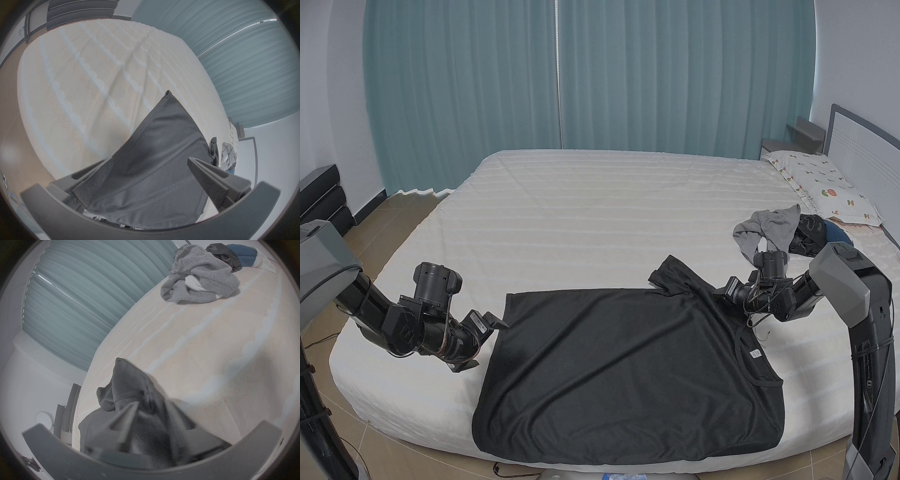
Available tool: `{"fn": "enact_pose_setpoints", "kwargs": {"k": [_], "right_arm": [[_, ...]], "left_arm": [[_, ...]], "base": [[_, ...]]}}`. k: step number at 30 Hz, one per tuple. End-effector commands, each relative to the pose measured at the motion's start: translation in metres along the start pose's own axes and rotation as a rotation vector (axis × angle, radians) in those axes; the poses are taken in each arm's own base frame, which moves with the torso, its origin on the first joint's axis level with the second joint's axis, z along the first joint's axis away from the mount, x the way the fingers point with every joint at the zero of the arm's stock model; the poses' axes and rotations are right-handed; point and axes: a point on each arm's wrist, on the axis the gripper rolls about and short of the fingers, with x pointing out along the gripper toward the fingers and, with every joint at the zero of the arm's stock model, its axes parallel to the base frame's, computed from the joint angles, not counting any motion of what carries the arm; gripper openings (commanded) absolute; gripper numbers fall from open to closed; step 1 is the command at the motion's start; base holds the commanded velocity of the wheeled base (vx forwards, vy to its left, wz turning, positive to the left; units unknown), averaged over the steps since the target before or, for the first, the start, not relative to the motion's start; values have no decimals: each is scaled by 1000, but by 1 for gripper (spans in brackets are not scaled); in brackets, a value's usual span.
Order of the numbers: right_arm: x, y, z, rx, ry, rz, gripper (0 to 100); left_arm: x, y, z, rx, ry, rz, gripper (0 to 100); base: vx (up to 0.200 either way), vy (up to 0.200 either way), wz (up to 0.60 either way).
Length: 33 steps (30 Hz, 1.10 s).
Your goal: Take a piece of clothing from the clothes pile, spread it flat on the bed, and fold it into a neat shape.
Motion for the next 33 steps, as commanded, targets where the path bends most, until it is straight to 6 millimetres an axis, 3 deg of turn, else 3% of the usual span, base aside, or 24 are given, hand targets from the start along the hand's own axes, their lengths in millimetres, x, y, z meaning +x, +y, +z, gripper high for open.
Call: {"fn": "enact_pose_setpoints", "kwargs": {"k": [1,4,9,10,14,18,26,33], "right_arm": [[-13,1,12,15,-24,6,0],[-15,-1,16,21,-33,5,0],[-37,5,30,129,-89,35,0],[-38,5,30,131,-90,36,0],[-41,-4,22,151,-135,72,0],[-43,-8,19,182,-160,95,0],[-42,-4,15,186,-155,100,0],[-42,-4,16,186,-158,102,0]], "left_arm": [[16,-7,17,-10,-33,-8,100],[24,-15,30,-15,-60,-26,100],[56,-29,65,-28,-127,-70,100],[56,-29,65,-28,-127,-70,100],[98,-38,81,-18,-180,-79,100],[119,-48,94,-16,-237,-98,100],[151,-51,92,-3,-251,-106,100],[156,-51,92,6,-271,-91,100]], "base": [[0,0,0],[0,0,0],[0,0,0],[0,0,0],[0,0,0],[0,0,0],[0,0,0],[0,0,0]]}}
